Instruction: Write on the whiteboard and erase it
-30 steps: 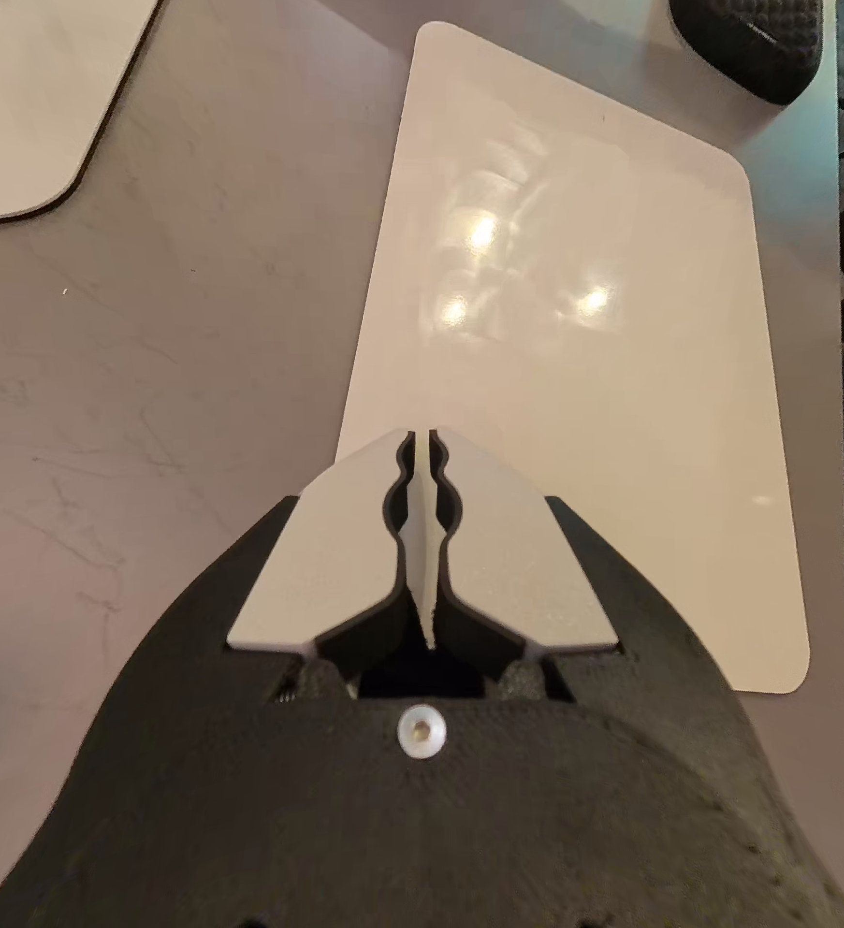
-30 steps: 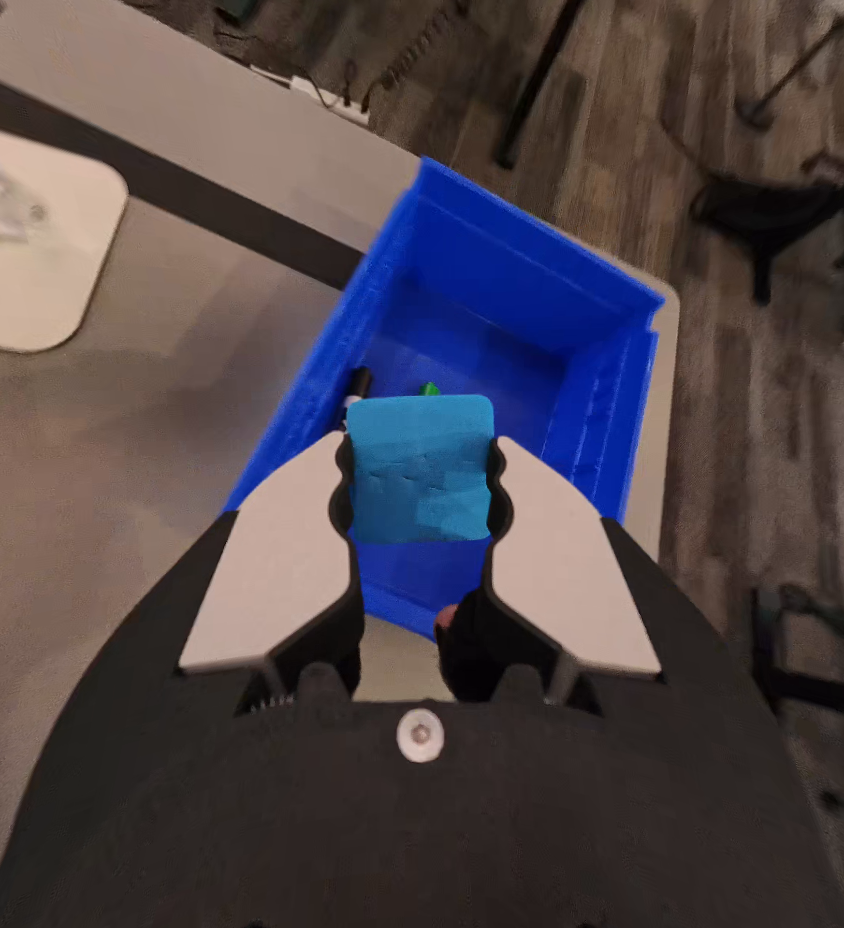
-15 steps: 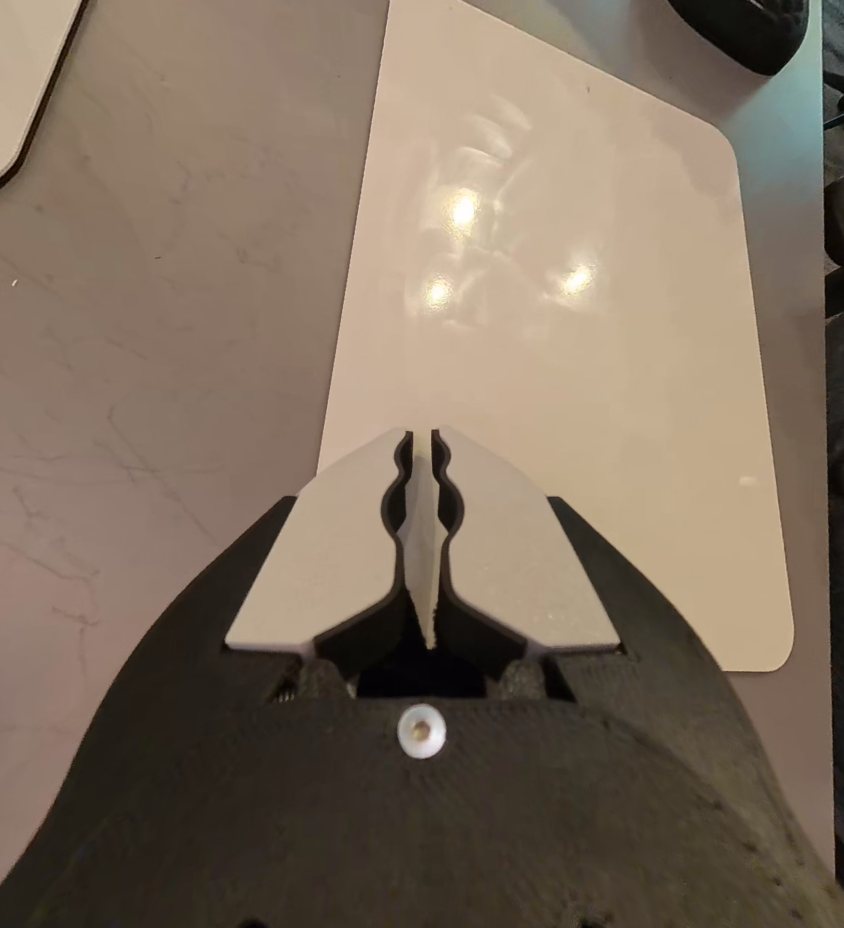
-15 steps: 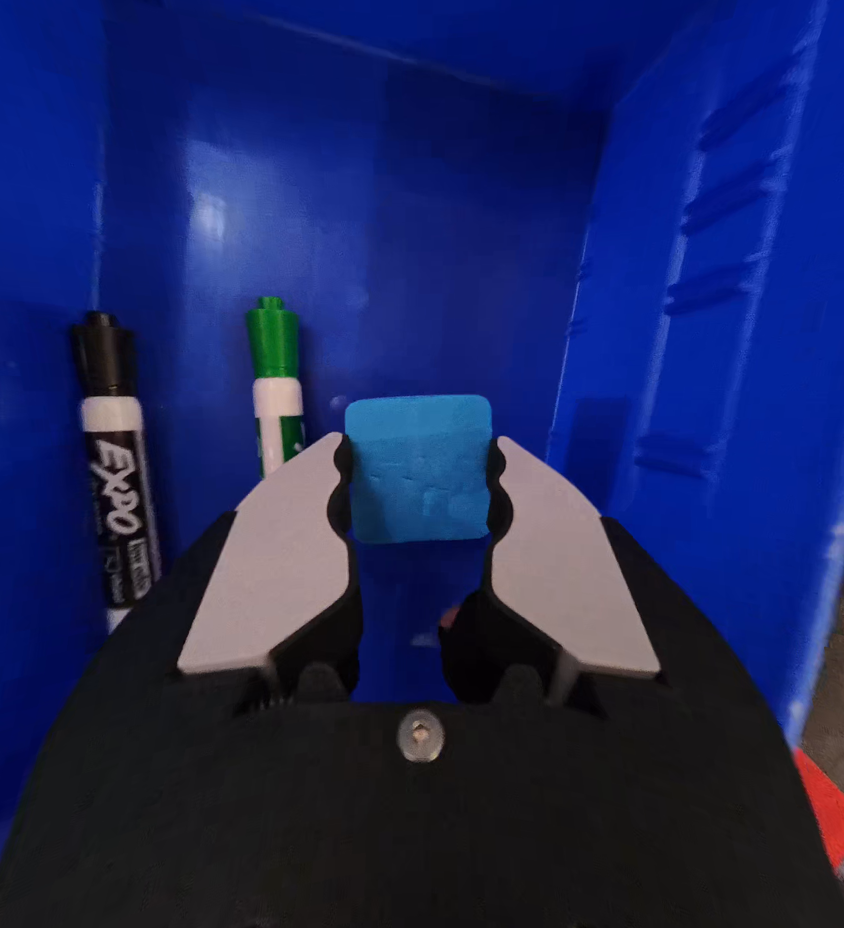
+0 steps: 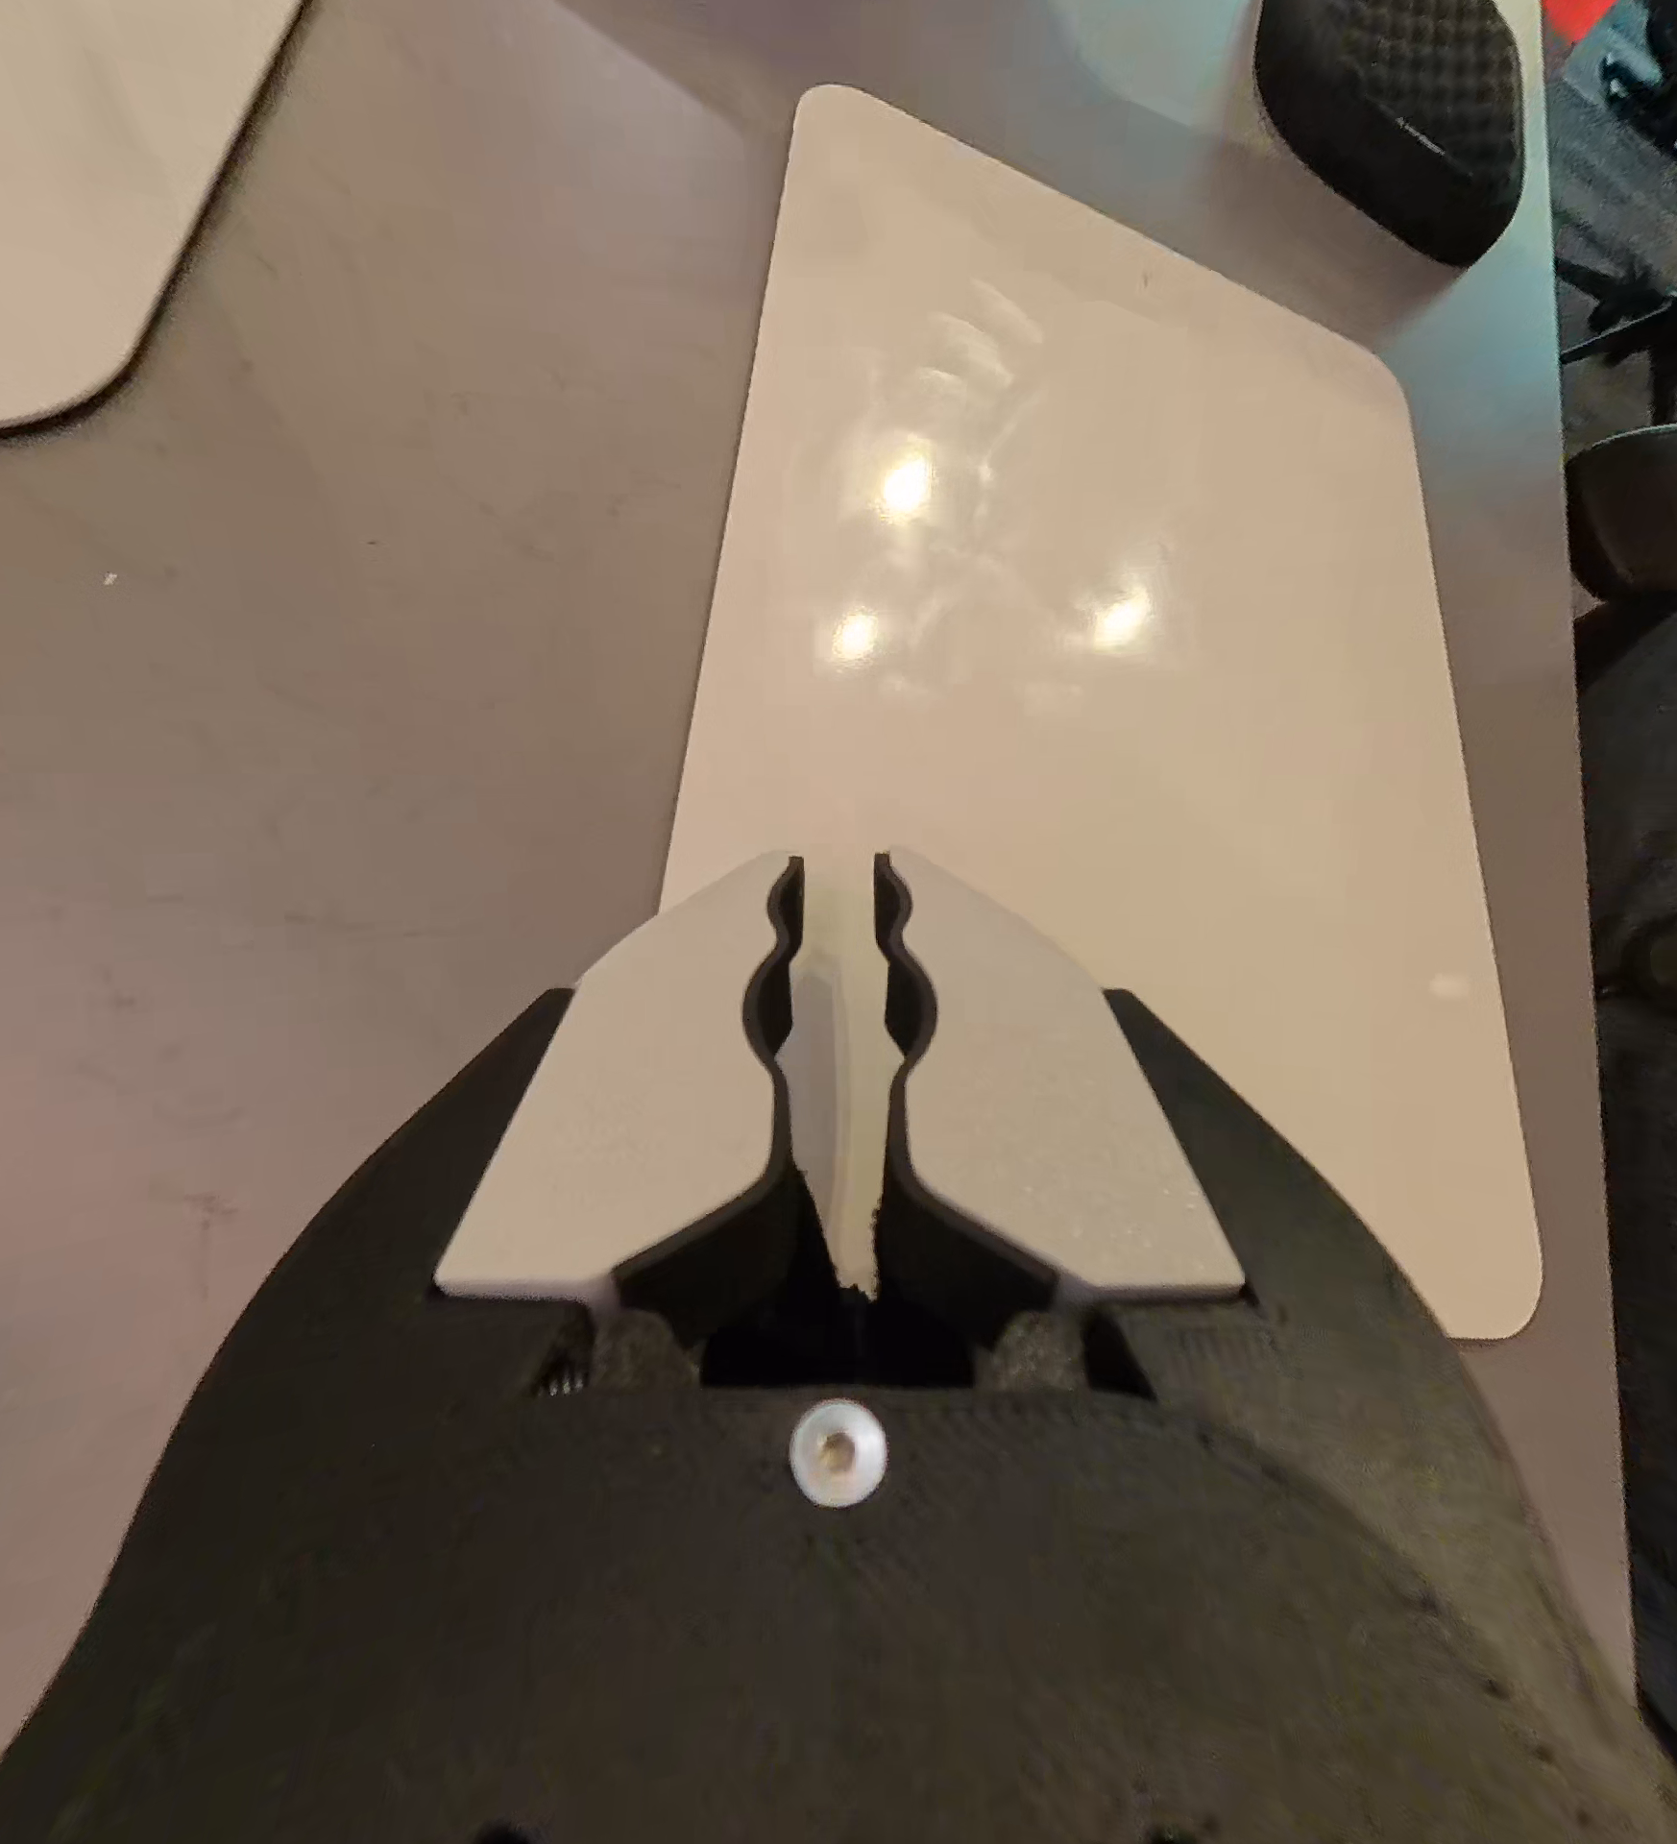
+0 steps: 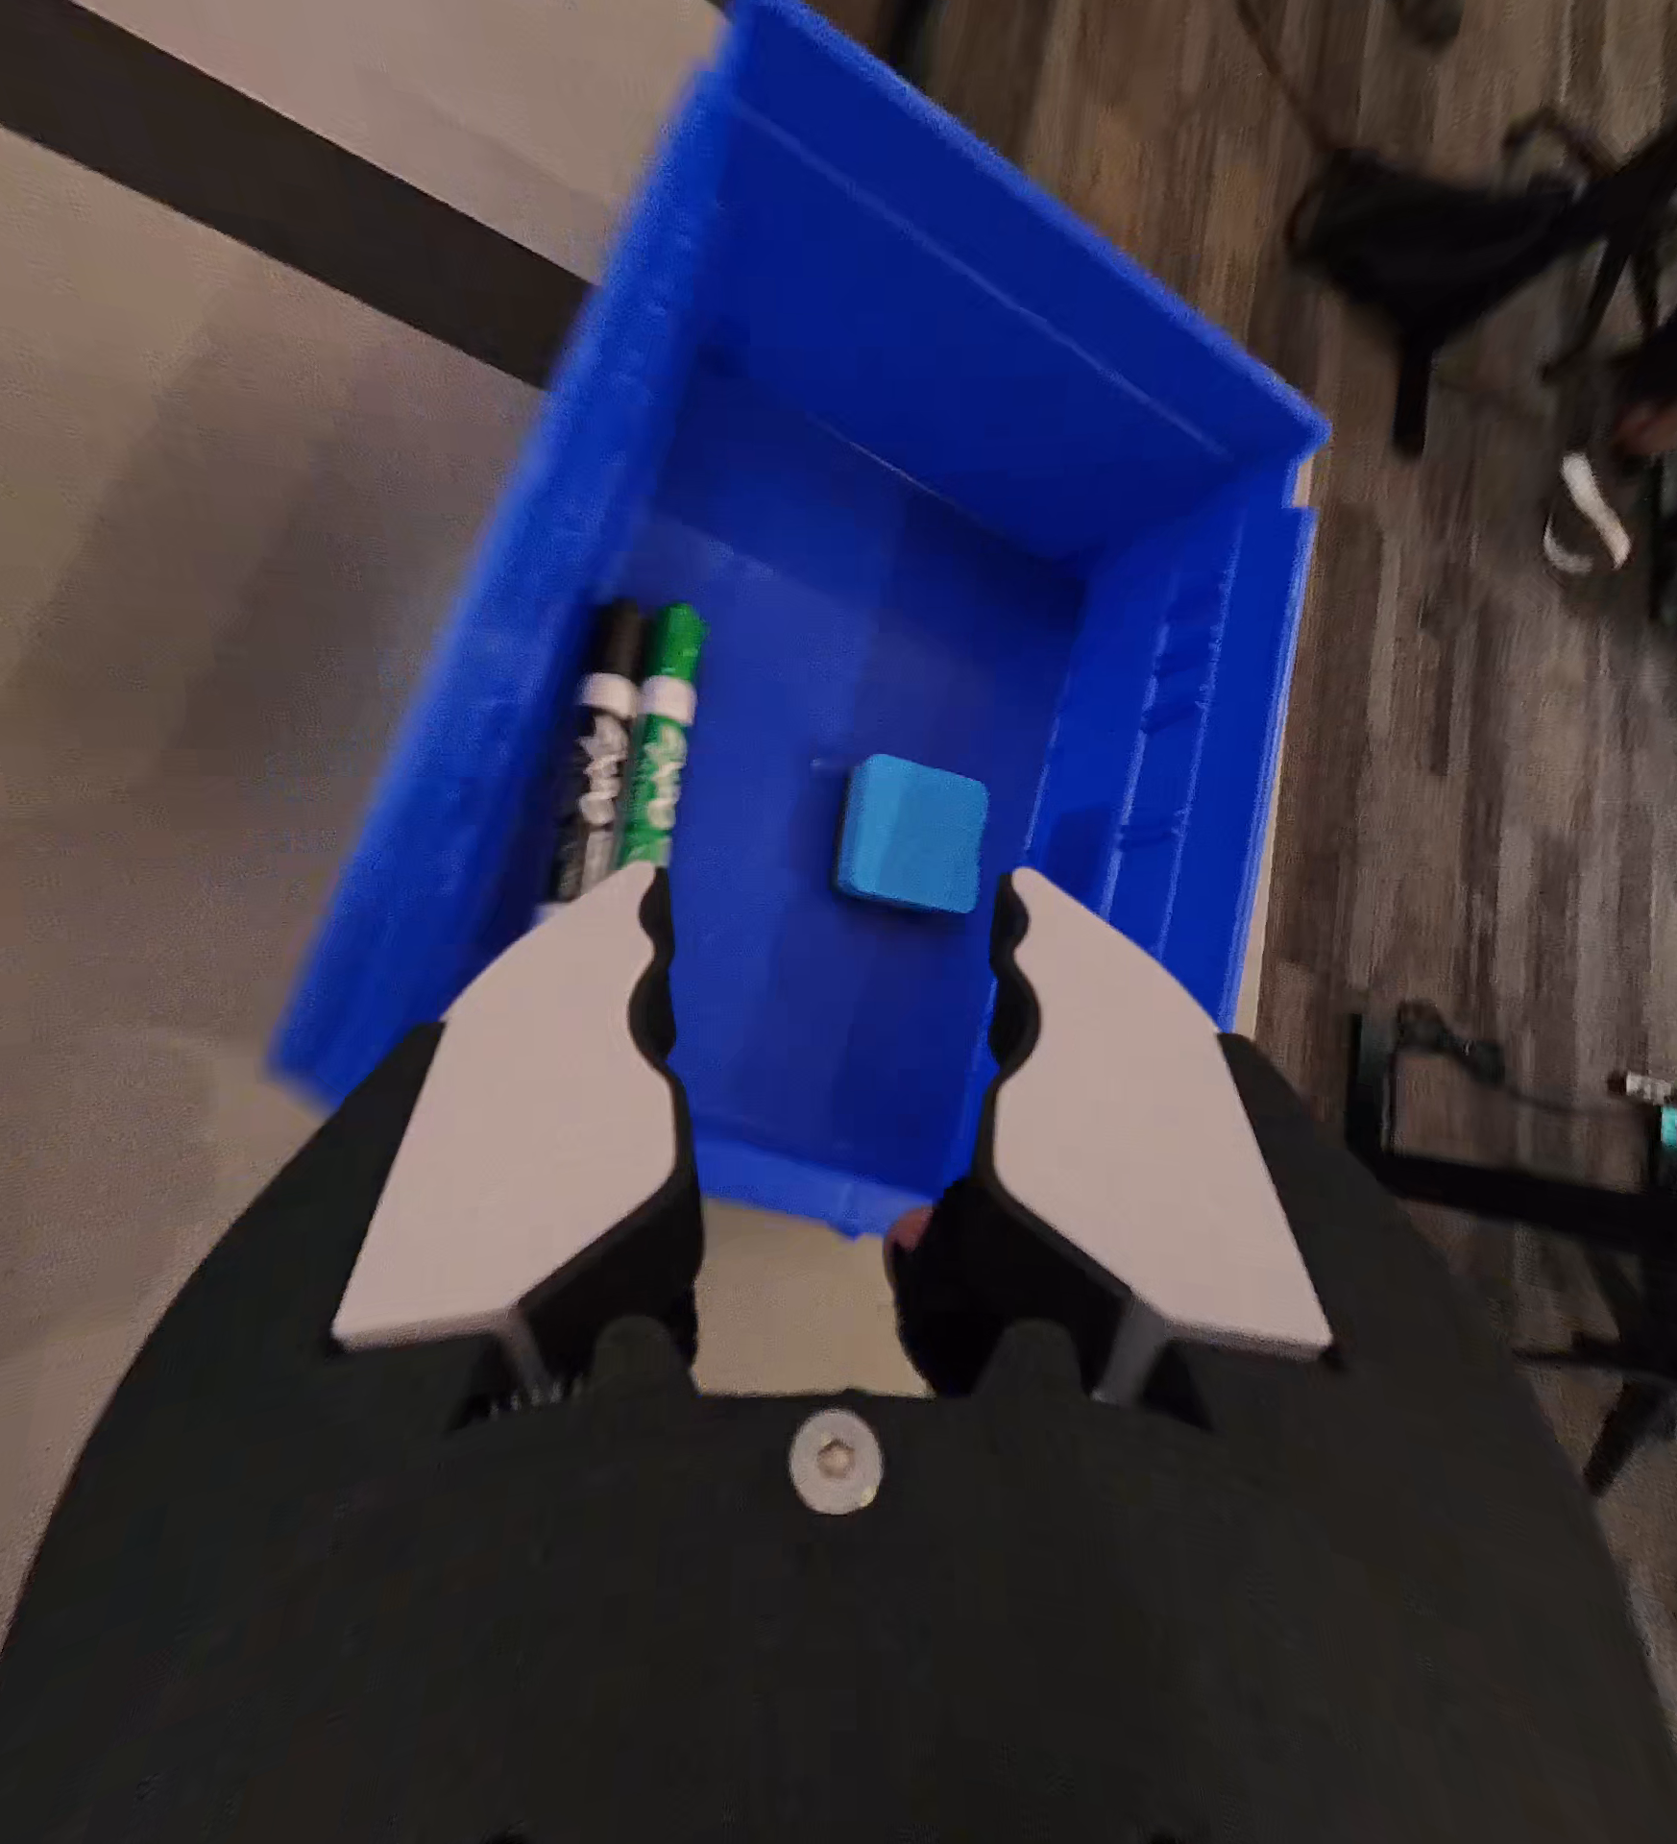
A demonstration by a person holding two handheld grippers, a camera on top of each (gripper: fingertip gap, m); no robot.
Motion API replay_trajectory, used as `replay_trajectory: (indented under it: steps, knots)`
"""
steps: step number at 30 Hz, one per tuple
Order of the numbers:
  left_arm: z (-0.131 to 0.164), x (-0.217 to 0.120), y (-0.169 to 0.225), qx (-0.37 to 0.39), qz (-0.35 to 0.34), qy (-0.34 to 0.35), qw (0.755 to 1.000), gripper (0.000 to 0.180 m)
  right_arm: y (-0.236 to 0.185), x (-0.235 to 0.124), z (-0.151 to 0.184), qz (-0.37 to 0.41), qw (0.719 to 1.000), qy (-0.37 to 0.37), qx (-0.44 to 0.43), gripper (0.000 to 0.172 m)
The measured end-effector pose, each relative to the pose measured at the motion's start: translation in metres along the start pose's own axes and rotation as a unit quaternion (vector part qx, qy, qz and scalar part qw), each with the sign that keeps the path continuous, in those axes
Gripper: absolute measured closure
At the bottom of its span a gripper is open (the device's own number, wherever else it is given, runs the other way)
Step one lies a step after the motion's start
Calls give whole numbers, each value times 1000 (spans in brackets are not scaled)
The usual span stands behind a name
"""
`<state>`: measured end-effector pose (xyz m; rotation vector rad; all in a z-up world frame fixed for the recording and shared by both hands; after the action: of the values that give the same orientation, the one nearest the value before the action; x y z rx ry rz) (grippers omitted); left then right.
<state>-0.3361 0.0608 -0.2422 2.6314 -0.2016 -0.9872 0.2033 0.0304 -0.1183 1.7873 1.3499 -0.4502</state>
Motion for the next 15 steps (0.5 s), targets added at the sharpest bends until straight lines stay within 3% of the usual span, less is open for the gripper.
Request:
replay_trajectory:
  steps: [6,10,13,15]
  knots:
    - [-1,-29,3,5,-53,10,999,162,-76,-74,35,-79,991,102,-39,118]
    - [8,-55,12,-24,-128,-10,992,161,-125,-90,68,-107,983,131,-73,124]
    - [26,-62,18,-67,-172,-27,983,161,-185,-99,86,-217,959,156,-100,123]
    - [36,-64,22,-91,-196,-37,976,164,-216,-102,92,-242,950,152,-122,117]
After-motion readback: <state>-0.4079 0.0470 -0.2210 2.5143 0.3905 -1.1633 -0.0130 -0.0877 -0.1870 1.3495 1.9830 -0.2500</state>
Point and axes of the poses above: each gripper's, where its closed fingertips meet, x out along the fingers, z out of its underside, y = z × x across the jaws, the point moved 7 cm from there along -x, back along the fingers, and after that the axes turned 2 degrees about z, right-handed, at the moved point
